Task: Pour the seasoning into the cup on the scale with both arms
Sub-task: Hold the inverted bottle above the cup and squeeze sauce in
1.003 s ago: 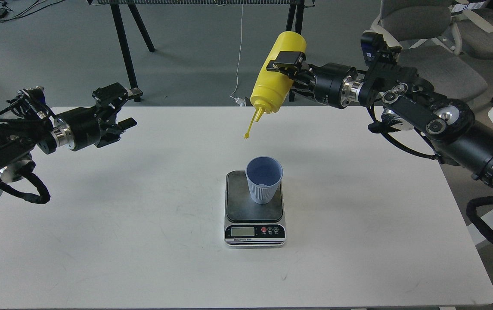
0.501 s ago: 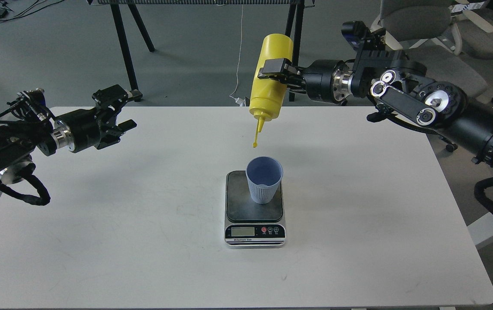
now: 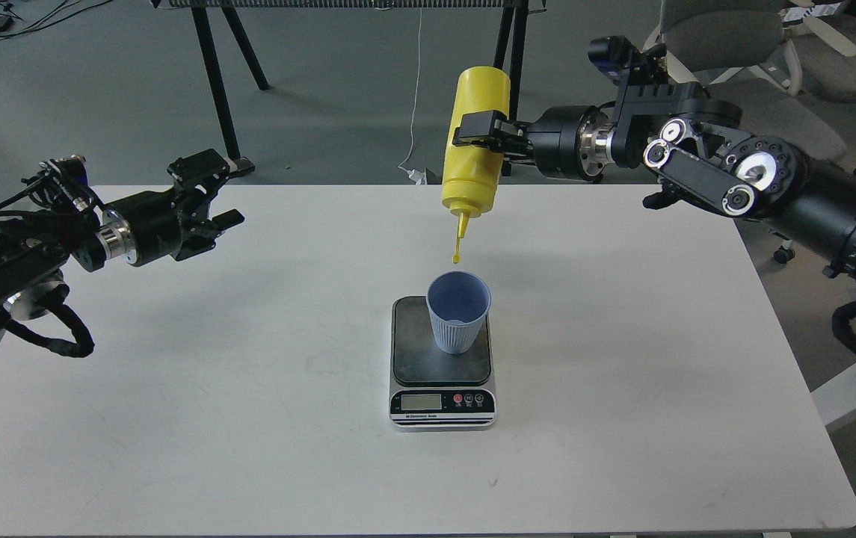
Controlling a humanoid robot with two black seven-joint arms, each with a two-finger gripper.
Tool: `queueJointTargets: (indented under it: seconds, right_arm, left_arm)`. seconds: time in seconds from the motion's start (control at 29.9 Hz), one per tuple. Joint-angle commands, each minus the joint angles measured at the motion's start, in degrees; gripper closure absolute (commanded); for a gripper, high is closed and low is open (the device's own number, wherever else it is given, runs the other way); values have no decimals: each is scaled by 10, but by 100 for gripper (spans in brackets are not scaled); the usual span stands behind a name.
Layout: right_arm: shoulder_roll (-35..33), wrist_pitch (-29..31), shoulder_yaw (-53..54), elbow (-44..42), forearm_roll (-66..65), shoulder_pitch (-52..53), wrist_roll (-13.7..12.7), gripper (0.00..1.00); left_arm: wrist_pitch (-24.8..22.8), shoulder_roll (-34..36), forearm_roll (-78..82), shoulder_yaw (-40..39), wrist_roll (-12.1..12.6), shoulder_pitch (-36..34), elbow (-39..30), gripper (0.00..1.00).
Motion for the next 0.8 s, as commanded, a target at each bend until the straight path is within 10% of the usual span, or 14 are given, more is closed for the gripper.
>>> queueJointTargets:
  seconds: [0.0,0.77]
  right_arm:
    - [5,0,-11,0,-8,-1,0,90]
    - [11,-1,80,-19,4,-2,2,90]
  left_arm:
    - [0,0,0,0,0,0,0,1]
    - [0,0,1,3,0,1,0,1]
